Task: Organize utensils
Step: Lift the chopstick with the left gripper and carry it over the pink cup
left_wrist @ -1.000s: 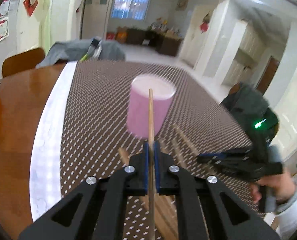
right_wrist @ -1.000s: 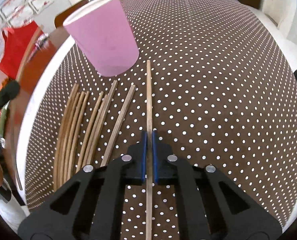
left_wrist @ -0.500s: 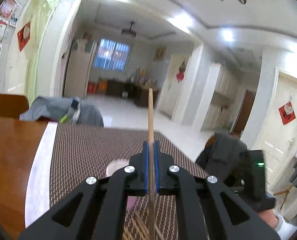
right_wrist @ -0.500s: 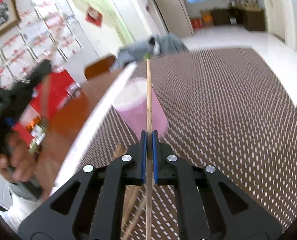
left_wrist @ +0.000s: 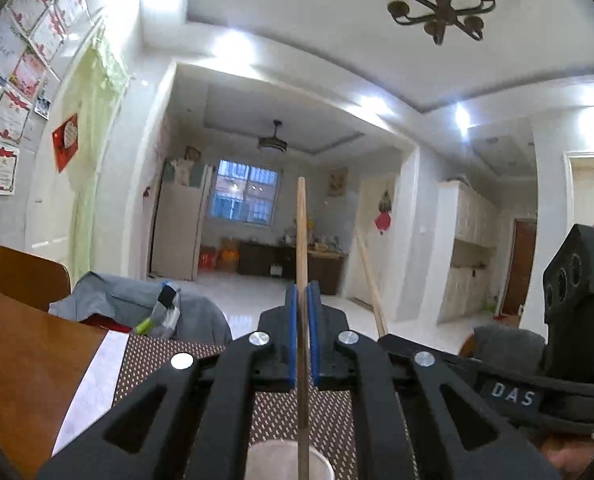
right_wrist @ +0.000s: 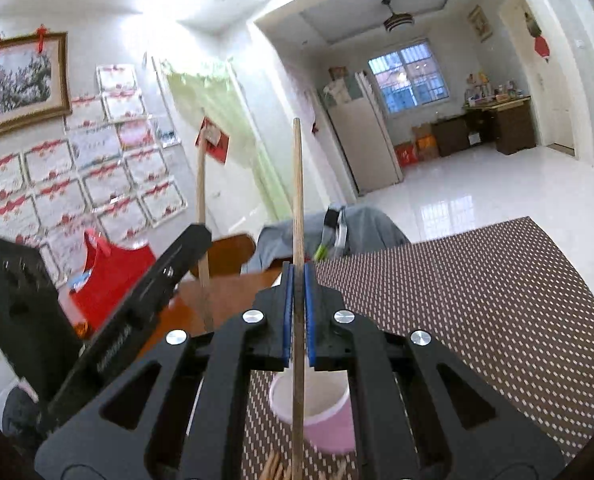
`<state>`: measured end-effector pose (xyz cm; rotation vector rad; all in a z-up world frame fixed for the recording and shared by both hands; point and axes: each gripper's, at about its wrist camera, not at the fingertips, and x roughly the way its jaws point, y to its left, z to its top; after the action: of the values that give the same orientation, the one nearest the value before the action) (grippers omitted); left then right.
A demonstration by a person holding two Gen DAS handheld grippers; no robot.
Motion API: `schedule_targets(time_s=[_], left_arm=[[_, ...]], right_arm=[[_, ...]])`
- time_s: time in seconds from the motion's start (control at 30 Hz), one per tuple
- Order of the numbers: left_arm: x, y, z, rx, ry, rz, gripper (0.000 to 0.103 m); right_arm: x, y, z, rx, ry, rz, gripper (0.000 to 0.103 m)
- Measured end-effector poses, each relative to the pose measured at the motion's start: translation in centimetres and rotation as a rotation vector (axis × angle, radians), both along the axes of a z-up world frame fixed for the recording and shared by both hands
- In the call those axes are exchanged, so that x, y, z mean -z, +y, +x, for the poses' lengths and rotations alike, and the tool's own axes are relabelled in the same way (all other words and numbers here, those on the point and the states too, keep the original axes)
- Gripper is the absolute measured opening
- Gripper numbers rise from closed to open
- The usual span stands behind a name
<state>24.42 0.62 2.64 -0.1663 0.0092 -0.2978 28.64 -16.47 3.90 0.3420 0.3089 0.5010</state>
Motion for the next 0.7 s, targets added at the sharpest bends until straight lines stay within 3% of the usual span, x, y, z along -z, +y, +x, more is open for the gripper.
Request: schedule_targets(time_s=[0.23, 0.33, 0.7], left_arm=[[0.0, 1.1, 3.0, -0.038, -0.040, -0.077, 0.006], [0.2, 1.1, 3.9, -0.063, -0.054, -0.102, 0.006], [3.2, 0.6, 5.0, -0.089, 0.020, -0.038, 0.006]], right_arm=[[0.8, 0.3, 2.7, 0.058, -0.021, 0.084, 0.006], [1.0, 0.6, 2.9, 0.092, -0.073, 0.071, 0.006], [4.0, 1.5, 2.9, 0.088, -0.030, -0.002, 0.006]])
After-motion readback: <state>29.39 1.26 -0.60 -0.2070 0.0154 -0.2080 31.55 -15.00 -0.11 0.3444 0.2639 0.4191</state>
